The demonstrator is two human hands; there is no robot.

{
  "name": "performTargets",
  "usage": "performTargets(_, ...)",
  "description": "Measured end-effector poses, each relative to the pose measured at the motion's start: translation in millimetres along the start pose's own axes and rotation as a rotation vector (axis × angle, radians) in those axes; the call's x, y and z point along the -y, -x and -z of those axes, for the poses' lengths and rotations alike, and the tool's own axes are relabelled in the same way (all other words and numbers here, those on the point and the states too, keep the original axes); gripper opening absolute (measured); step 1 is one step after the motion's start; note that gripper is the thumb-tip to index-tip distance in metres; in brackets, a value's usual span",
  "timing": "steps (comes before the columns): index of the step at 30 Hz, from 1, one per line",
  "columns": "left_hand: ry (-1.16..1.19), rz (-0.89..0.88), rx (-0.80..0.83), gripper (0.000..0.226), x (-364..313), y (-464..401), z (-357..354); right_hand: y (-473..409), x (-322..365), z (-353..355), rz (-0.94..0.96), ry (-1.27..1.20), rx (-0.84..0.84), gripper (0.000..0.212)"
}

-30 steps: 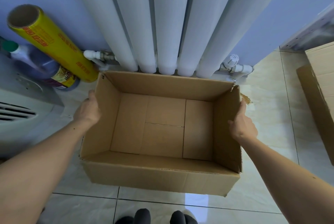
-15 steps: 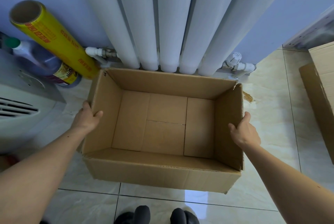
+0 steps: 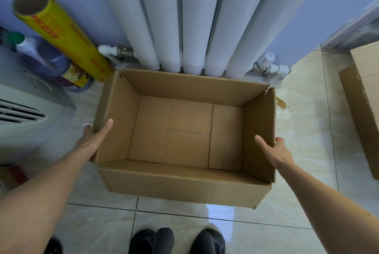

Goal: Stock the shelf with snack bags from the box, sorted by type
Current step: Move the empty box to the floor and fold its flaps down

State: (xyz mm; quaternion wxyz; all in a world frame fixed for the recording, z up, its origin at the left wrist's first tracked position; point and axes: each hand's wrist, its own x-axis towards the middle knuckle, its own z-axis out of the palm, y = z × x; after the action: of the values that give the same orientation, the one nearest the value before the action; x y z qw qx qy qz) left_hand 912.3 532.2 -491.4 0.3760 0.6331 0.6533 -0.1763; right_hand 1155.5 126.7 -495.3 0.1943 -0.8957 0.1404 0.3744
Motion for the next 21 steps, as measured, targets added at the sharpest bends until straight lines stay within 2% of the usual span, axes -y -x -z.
performTargets(3, 0.088, 0.076, 0.086, 0.108, 14, -1, -2, -3, -6, -2, -0.071, -0.267, 0.094, 0.103)
performTargets(6, 0.229, 0.116, 0.137, 0.133, 25, -12, -2, -10, -17, -6, -0.167, -0.476, 0.217, 0.127)
performTargets(7, 0.281, 0.132, 0.132, 0.14, 29, -17, -2, -7, -19, -6, -0.194, -0.532, 0.241, 0.13)
performTargets(9, 0.377, 0.141, 0.087, 0.143, 47, -38, -5, 3, -19, -6, -0.272, -0.601, 0.251, 0.121)
performTargets(10, 0.448, 0.155, 0.041, 0.144, 58, -52, -7, 4, -22, -7, -0.316, -0.624, 0.224, 0.117)
performTargets(12, 0.543, 0.173, -0.062, 0.146, 47, -24, -3, 7, -28, -8, -0.357, -0.694, 0.172, 0.11)
performTargets(14, 0.62, 0.17, -0.186, 0.137, 58, -28, -3, 11, -29, -7, -0.392, -0.781, 0.07, 0.102)
performTargets(17, 0.753, 0.167, -0.219, 0.142, 64, -28, 1, 23, -34, -7, -0.394, -0.826, -0.163, 0.091)
performTargets(20, 0.803, 0.053, -0.392, 0.137, 59, 3, 6, 35, -40, -7, -0.454, -0.786, -0.354, 0.111)
performTargets(21, 0.807, 0.023, -0.413, 0.138, 53, 18, 8, 42, -40, -5, -0.466, -0.748, -0.421, 0.11)
